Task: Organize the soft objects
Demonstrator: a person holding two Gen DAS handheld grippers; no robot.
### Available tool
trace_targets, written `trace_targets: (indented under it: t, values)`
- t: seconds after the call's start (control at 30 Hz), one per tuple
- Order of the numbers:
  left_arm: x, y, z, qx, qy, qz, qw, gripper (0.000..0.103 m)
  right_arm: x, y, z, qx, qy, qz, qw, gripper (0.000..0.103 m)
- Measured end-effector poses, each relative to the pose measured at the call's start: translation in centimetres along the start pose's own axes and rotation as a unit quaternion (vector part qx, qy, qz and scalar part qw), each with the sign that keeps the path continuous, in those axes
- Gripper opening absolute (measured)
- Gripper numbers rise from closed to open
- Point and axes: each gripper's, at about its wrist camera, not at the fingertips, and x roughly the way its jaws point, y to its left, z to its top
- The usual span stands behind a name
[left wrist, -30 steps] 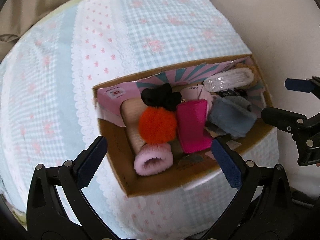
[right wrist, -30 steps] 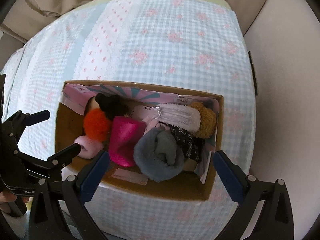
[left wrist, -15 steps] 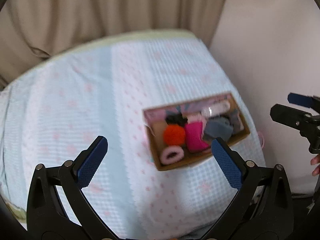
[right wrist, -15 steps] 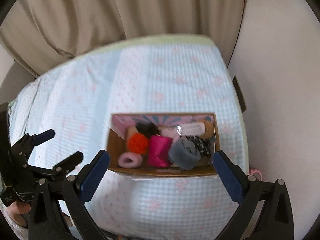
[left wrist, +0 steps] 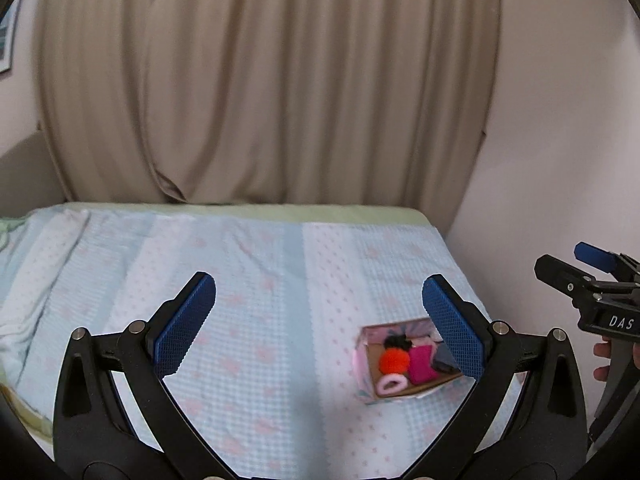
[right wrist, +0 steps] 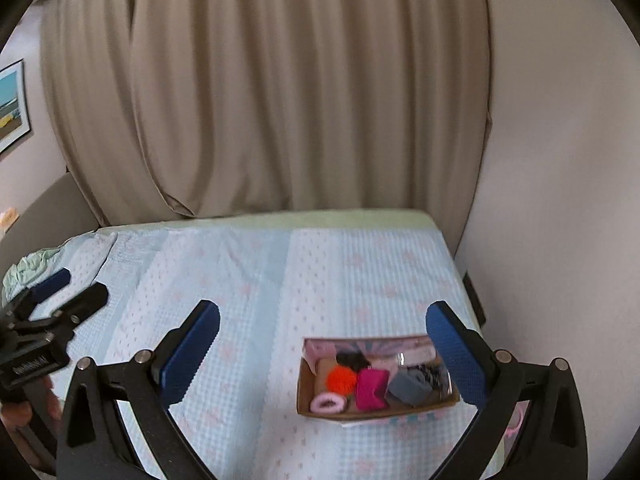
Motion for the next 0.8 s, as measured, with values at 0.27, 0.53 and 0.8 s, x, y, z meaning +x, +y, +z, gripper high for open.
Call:
trace_targets:
  t: [0.27, 0.53, 0.8]
  values:
    - [-2.2, 1.5, -1.4, -0.003, -0.027, 0.030, 0.9992, 0.102, -1.3, 2.3, -0.3, -0.007, -0.027, 0.002, 1.000, 0.103]
    - [-2.8, 1.0, -1.5, 0.005, -0.039, 0.035, 0.9986, 0.102, -1.7, 2.5, -0.6, -0.003, -0.034, -0.010, 0.999, 0.103]
    - [-2.6, 0.2, -1.4, 0.017, -0.037, 0.030, 0.9987, 0.102, -1.9, 1.9, -0.8, 0.007, -0.033, -0.021, 0.999, 0.103]
